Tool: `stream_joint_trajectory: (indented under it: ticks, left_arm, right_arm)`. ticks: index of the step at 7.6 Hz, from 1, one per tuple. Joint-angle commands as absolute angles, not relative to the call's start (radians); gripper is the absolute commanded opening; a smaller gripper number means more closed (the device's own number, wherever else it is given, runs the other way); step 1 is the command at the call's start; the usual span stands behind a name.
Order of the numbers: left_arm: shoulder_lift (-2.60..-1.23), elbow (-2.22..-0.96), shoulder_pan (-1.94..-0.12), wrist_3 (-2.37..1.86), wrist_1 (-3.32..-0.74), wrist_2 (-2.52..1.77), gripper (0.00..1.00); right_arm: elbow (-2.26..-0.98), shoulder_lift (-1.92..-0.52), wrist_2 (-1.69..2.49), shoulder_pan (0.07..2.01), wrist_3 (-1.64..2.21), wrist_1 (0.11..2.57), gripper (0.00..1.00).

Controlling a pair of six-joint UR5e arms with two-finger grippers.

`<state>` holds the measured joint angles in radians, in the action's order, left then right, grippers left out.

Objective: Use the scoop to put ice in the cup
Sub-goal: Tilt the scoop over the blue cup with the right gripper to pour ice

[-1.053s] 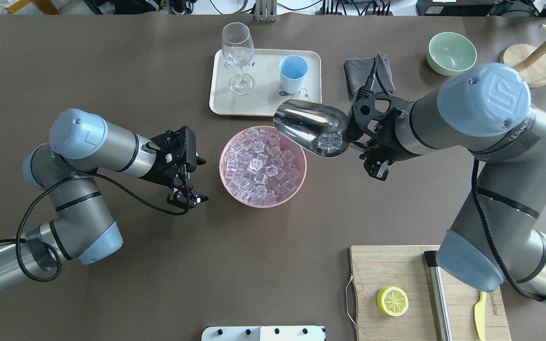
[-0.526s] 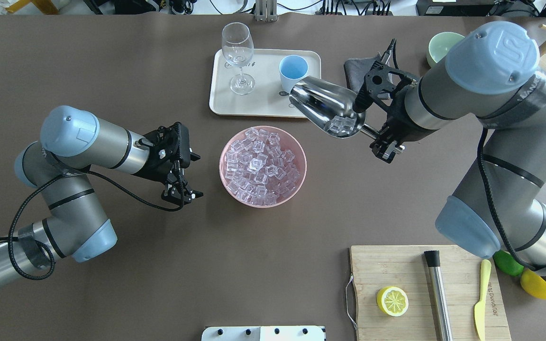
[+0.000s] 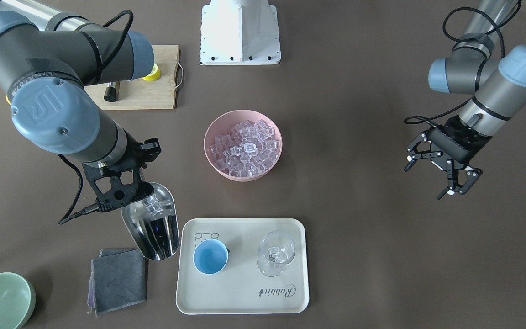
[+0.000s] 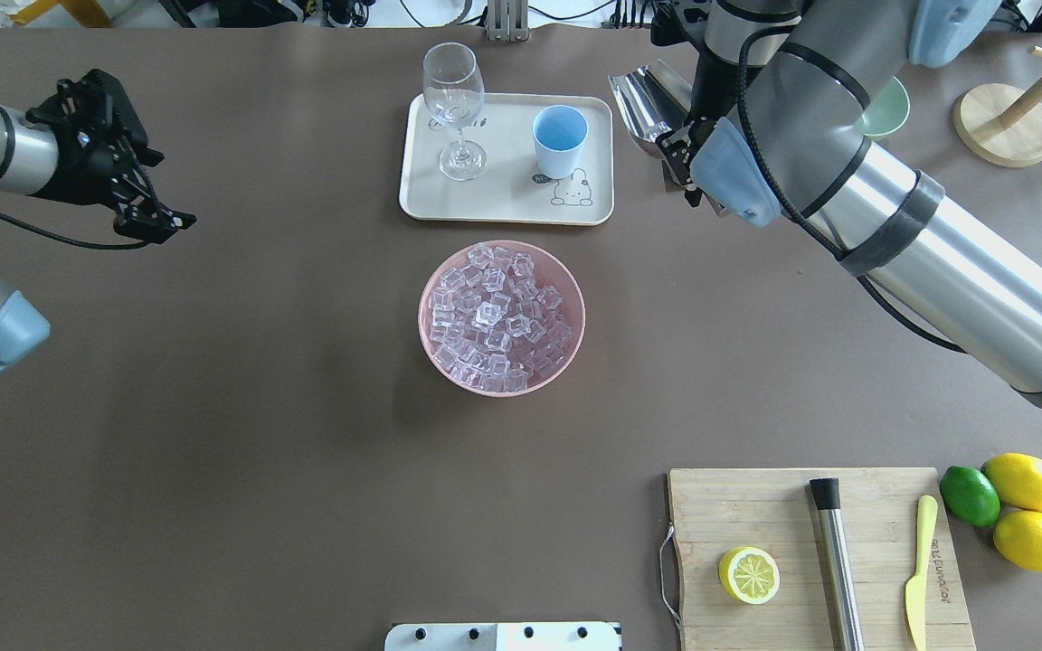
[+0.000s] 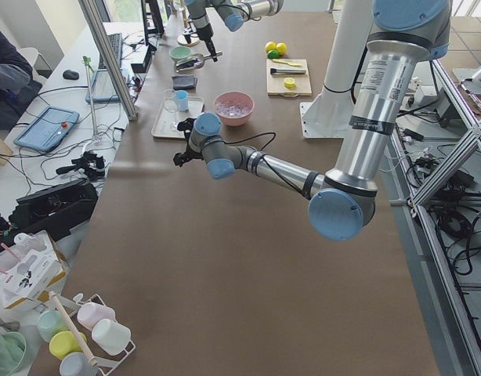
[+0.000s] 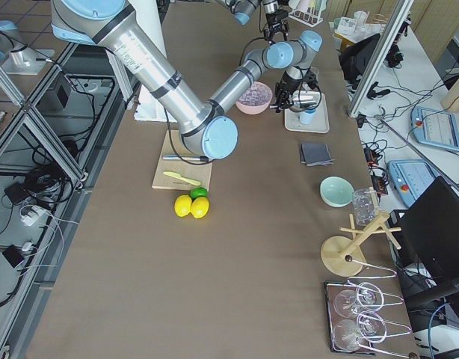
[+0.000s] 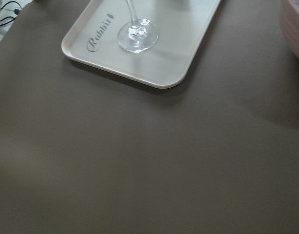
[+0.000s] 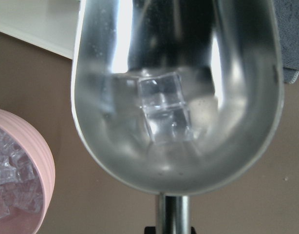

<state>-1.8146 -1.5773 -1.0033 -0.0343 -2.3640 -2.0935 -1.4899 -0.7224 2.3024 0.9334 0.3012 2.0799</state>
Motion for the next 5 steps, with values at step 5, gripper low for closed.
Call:
stream_joint_trajectory:
  ticks: [5]
  left_arm:
    - [-1.695, -1.594, -1.419, -0.229, -1.919, -2.430, 0.98]
  right_arm:
    - [-1.172, -0.463, 2.266, 0.930, -0.041, 2.381, 0.00]
